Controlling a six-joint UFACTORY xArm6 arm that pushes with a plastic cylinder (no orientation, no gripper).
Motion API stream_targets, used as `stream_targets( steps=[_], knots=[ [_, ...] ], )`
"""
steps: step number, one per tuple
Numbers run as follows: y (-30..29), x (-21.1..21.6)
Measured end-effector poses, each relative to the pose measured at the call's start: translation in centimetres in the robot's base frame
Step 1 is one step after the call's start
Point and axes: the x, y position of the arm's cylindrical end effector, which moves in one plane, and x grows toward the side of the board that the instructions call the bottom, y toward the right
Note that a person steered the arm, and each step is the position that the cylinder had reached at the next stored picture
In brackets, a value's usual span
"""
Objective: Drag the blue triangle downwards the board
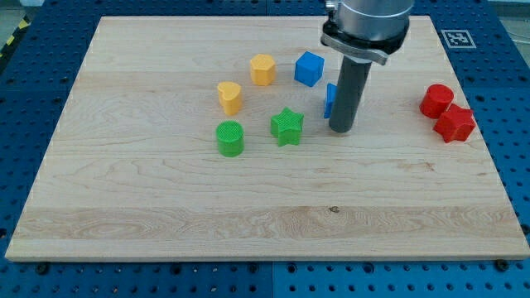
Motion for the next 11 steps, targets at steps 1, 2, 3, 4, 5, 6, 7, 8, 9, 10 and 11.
stream_targets(
  steps=[1, 2, 3, 4, 5, 6, 7, 8, 9, 10, 11],
  knots=[
    [-3.0, -1.0],
    [-5.5, -3.6],
    [-5.8, -8.0],
    [-2.7, -8.6],
    [-1.7, -7.0],
    [-1.7, -5.6],
    [-1.1, -4.3],
    [0.2, -5.1],
    [1.3, -6.5],
    [2.4, -4.9],
    [2.4, -2.7]
  ],
)
